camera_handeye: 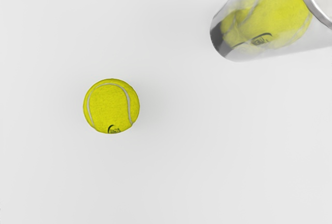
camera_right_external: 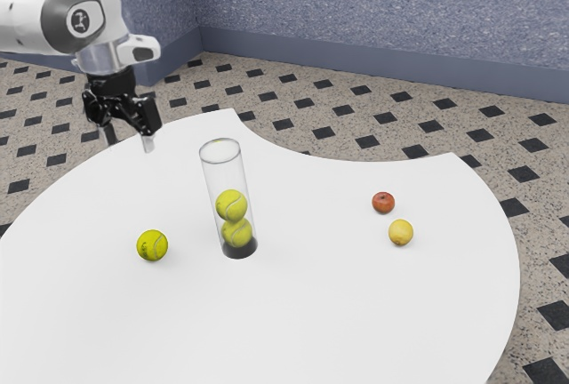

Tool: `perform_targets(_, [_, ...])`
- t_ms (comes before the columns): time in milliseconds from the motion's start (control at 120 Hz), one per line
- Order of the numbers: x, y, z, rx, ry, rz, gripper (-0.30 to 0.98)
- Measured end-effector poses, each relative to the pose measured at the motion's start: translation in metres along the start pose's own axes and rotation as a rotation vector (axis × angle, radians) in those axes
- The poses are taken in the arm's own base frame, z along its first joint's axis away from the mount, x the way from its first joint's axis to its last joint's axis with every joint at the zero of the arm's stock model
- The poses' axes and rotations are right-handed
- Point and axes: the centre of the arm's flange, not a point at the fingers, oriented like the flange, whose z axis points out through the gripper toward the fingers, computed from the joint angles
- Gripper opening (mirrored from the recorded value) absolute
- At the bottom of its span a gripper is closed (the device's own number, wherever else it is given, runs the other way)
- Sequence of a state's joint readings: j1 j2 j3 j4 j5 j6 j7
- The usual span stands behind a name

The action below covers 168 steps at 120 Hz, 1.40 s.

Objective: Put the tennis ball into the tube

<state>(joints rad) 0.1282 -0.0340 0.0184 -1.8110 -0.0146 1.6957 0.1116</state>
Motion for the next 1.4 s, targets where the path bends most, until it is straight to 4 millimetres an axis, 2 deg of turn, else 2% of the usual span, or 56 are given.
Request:
perform_targets(75, [-0.007, 0.001, 0.001, 0.002, 0.023, 0.001, 0.69])
perform_targets(125, [-0.013, 0.004, 0.012, 0.002, 0.019, 0.006, 0.69])
perform_targets(217, [-0.034, 0.009, 0.06, -0.002, -0.013, 0.011, 0.69])
perform_targets(308, [-0.043, 0.006, 0.107, -0.003, -0.018, 0.002, 0.69])
perform_targets(383, [-0.037, -0.008, 0.142, 0.006, -0.003, -0.017, 0.69])
perform_targets(550, [-0.019, -0.036, 0.193, 0.054, 0.082, -0.034, 0.69])
perform_targets(683, [-0.008, -0.049, 0.214, 0.069, 0.14, -0.046, 0.69])
perform_targets(817, [0.004, -0.035, 0.236, 0.067, 0.159, -0.02, 0.69])
perform_targets(908, [0.009, -0.035, 0.247, 0.065, 0.17, -0.02, 0.69])
perform_targets(1033, [0.013, -0.049, 0.256, 0.07, 0.182, -0.046, 0.69])
perform_targets(1208, [0.016, -0.057, 0.277, 0.071, 0.167, -0.06, 0.68])
perform_targets(1400, [0.016, -0.058, 0.285, 0.071, 0.162, -0.062, 0.53])
